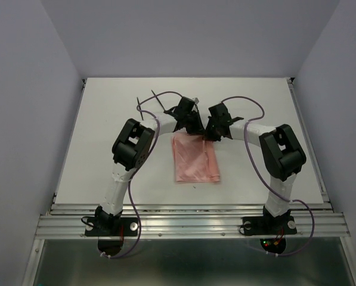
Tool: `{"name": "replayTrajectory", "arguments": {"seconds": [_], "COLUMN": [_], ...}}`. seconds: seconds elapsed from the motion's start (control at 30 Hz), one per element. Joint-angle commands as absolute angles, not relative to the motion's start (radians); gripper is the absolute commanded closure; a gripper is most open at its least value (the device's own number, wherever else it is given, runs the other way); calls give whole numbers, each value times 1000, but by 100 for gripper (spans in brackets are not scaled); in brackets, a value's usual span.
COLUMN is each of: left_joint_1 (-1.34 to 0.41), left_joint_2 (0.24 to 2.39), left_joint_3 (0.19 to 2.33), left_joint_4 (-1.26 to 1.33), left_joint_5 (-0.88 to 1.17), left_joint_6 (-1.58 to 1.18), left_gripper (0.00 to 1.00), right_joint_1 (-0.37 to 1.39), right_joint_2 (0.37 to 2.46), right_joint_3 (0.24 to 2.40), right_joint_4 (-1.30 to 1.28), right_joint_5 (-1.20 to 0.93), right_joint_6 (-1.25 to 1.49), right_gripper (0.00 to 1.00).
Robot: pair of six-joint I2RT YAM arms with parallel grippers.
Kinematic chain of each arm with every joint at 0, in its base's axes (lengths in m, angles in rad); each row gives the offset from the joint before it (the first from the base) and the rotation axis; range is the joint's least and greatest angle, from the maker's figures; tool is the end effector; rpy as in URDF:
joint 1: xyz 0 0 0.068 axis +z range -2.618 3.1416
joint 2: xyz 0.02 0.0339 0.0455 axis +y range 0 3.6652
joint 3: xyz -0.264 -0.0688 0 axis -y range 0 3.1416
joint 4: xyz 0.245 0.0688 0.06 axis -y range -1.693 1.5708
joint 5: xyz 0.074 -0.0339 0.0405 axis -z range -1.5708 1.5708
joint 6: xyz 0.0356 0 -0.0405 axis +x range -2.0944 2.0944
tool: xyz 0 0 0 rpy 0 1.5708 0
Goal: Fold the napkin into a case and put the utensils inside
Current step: Fold the 2/3-rectangle-folded napkin at the center of the board.
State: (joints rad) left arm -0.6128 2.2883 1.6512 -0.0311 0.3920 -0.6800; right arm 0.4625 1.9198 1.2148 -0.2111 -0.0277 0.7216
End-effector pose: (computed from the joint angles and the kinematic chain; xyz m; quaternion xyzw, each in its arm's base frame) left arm 0.4095 -0.3045 0.1487 0.0552 0.8850 -0.3976 0.2359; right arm 0.3598 0.1805 0.1616 0.1179 0.9394 0.1903 0.2595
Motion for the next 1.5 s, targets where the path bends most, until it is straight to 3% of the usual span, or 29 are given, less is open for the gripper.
{"name": "replayTrajectory", "arguments": {"seconds": [0.0, 0.5, 0.83, 1.0, 1.47], "left_joint_1": [-626, -591, -552, -552, -557], "left_joint_2": [2260, 2093, 1910, 1939, 2048], "left_joint_3": [1617, 1559, 1361, 1241, 1195], "left_joint_4": [-57, -98, -97, -48, -8], "left_joint_5": [396, 365, 313, 321, 325], "left_joint_6": [-667, -638, -615, -617, -603], "left_gripper": [90, 89, 84, 85, 89], "right_joint_1": [480, 480, 480, 480, 514], "right_joint_2": [1951, 1993, 1987, 1956, 1902], "right_joint_3": [1267, 1227, 1230, 1239, 1292], "right_joint_4": [-181, -213, -253, -268, -304], "right_joint_5": [23, 107, 144, 155, 181], "right_joint_6": [759, 805, 801, 788, 759], "right_gripper": [99, 99, 99, 99, 99]}}
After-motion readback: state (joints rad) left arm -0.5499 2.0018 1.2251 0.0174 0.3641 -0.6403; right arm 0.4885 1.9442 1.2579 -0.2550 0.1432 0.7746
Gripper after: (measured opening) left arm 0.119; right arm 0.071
